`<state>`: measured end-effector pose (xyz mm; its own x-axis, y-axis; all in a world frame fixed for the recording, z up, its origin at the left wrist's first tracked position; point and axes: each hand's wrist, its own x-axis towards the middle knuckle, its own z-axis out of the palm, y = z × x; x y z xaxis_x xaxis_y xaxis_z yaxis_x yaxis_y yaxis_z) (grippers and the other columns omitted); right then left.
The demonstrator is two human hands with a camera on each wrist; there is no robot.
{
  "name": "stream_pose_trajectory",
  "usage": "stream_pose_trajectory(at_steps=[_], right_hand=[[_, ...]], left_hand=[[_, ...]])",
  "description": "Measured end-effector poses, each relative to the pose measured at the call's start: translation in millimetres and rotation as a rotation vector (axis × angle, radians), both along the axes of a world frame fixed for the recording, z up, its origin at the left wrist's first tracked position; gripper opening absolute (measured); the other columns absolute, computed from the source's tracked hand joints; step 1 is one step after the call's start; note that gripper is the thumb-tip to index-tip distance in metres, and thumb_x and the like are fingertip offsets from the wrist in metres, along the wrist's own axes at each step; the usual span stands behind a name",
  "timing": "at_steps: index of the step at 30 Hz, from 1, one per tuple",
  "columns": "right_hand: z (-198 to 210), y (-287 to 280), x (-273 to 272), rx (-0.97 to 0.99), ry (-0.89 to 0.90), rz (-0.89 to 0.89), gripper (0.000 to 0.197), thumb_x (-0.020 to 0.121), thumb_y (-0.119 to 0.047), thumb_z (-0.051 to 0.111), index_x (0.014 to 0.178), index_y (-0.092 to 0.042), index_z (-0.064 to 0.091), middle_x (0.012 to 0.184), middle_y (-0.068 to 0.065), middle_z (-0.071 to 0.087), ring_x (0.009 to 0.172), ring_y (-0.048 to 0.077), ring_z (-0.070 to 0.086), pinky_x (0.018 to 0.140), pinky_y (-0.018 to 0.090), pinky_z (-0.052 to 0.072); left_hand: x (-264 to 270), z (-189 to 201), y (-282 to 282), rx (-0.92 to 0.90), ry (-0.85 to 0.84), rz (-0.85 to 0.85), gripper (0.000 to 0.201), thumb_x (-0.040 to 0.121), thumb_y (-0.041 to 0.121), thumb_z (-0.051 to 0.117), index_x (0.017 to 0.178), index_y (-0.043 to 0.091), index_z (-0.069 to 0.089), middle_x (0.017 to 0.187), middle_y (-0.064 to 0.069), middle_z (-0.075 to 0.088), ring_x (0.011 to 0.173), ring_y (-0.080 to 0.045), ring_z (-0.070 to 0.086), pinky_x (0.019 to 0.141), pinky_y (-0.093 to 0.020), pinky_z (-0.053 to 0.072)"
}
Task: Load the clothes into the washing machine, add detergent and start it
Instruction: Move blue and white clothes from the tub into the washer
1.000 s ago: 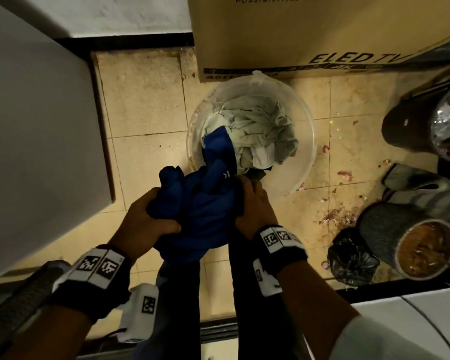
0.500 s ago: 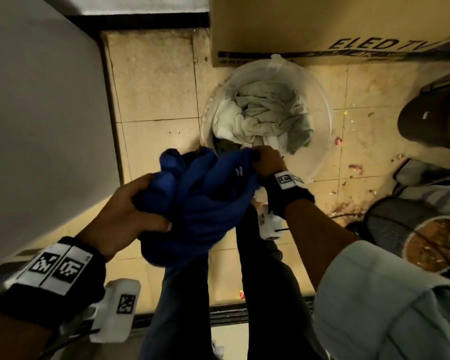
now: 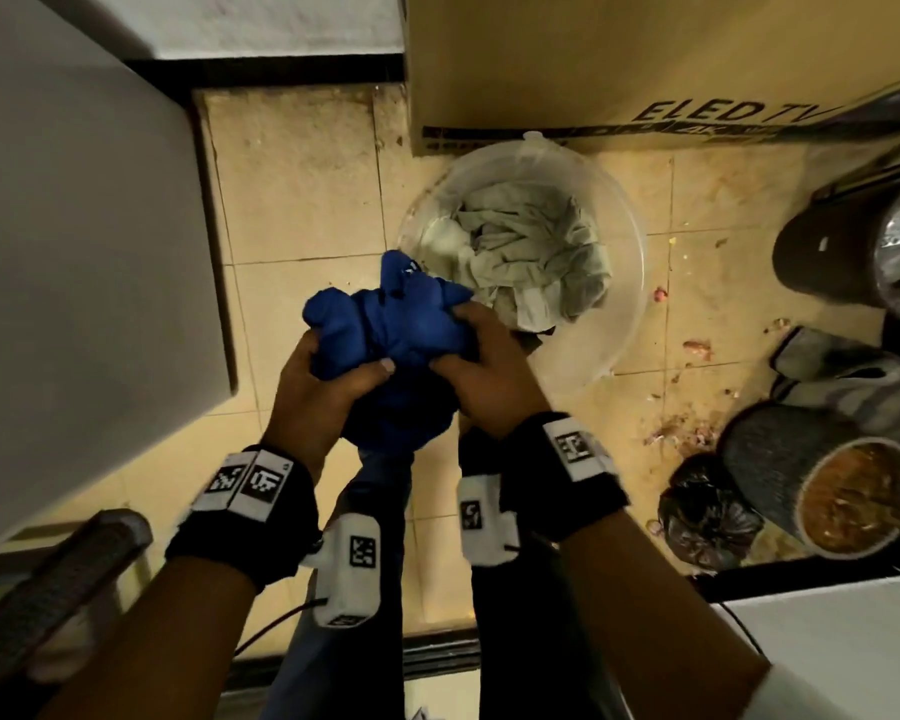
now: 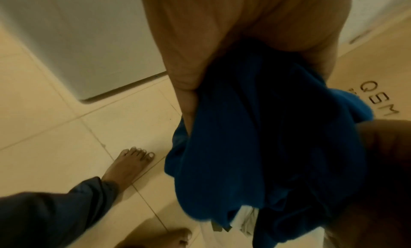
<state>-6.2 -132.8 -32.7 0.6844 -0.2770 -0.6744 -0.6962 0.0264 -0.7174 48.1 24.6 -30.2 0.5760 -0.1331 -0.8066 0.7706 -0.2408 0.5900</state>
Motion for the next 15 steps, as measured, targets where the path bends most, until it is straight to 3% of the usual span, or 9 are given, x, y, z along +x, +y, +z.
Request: stream_pose_trajectory(at_steps=[1, 3, 6, 8, 11, 13, 15], right_hand=[[-1.3, 12.9, -1.8, -0.085, -0.016, 0.077, 0.03, 0.073, -0.014, 0.057, 0.103, -0.01, 0.053, 0.11, 0.01, 0.054, 0.101, 0.024, 0.054, 0.093, 0.042, 0.046], [2.4, 30.0, -4.6, -0.189, -0.067, 0.179, 0.034, 0.071, -0.021, 0.053, 0.101, -0.007, 0.058, 0.111, 0.012, 0.053, 0.103, 0.029, 0.053, 0.093, 0.043, 0.044], [16.3, 44.8, -10.7, -0.145, -0.099, 0.283, 0.029, 0.07, -0.027, 0.053, 0.092, -0.01, 0.062, 0.107, 0.005, 0.052, 0.1, 0.025, 0.053, 0.086, 0.034, 0.043], [23.7, 48.8, -17.5, -0.04, -0.06, 0.26, 0.026, 0.067, -0.025, 0.052, 0.087, -0.013, 0.063, 0.104, 0.003, 0.051, 0.098, 0.023, 0.054, 0.083, 0.033, 0.043], [32.7, 38.5, -20.4, 0.175, 0.0, 0.056, 0.019, 0.058, -0.016, 0.05, 0.072, -0.024, 0.06, 0.093, 0.003, 0.055, 0.088, 0.022, 0.056, 0.074, 0.036, 0.046], [37.1, 26.8, -18.4, 0.311, -0.005, -0.072, 0.028, 0.054, -0.009, 0.047, 0.075, -0.022, 0.058, 0.081, 0.005, 0.053, 0.075, 0.014, 0.052, 0.061, 0.024, 0.043], [43.6, 18.7, -14.1, 0.435, -0.032, -0.192, 0.033, 0.052, -0.004, 0.044, 0.081, -0.016, 0.051, 0.072, 0.004, 0.043, 0.066, 0.011, 0.042, 0.053, 0.016, 0.037]], left_hand=[[-1.7, 2.1, 0.2, -0.027, 0.071, 0.016, 0.043, 0.085, 0.027, 0.071, 0.124, 0.022, 0.056, 0.114, -0.004, 0.069, 0.1, -0.023, 0.068, 0.075, -0.045, 0.057], [-5.2, 4.0, 8.8, -0.1, 0.231, 0.03, 0.068, 0.076, 0.058, 0.066, 0.135, 0.03, 0.047, 0.124, -0.002, 0.065, 0.108, -0.027, 0.066, 0.075, -0.057, 0.055], [-12.5, 7.1, 19.7, -0.176, 0.289, 0.004, 0.103, 0.052, 0.073, 0.076, 0.14, 0.036, 0.039, 0.13, 0.0, 0.061, 0.114, -0.029, 0.062, 0.076, -0.066, 0.051], [-18.1, 8.5, 22.1, -0.19, 0.279, -0.01, 0.112, 0.042, 0.072, 0.081, 0.139, 0.039, 0.036, 0.128, 0.005, 0.062, 0.111, -0.024, 0.065, 0.071, -0.059, 0.054], [-21.1, 12.5, 18.0, -0.2, 0.225, -0.1, 0.118, 0.037, 0.068, 0.085, 0.138, 0.04, 0.032, 0.122, 0.016, 0.063, 0.107, -0.013, 0.066, 0.065, -0.045, 0.058], [-21.4, 11.7, 11.6, -0.169, 0.152, -0.149, 0.112, 0.039, 0.048, 0.093, 0.135, 0.031, 0.037, 0.12, 0.011, 0.066, 0.106, -0.013, 0.067, 0.07, -0.041, 0.06], [-21.6, 9.6, 1.8, -0.111, 0.062, -0.134, 0.097, 0.049, 0.018, 0.09, 0.134, 0.016, 0.042, 0.12, -0.003, 0.065, 0.106, -0.018, 0.066, 0.078, -0.039, 0.059]])
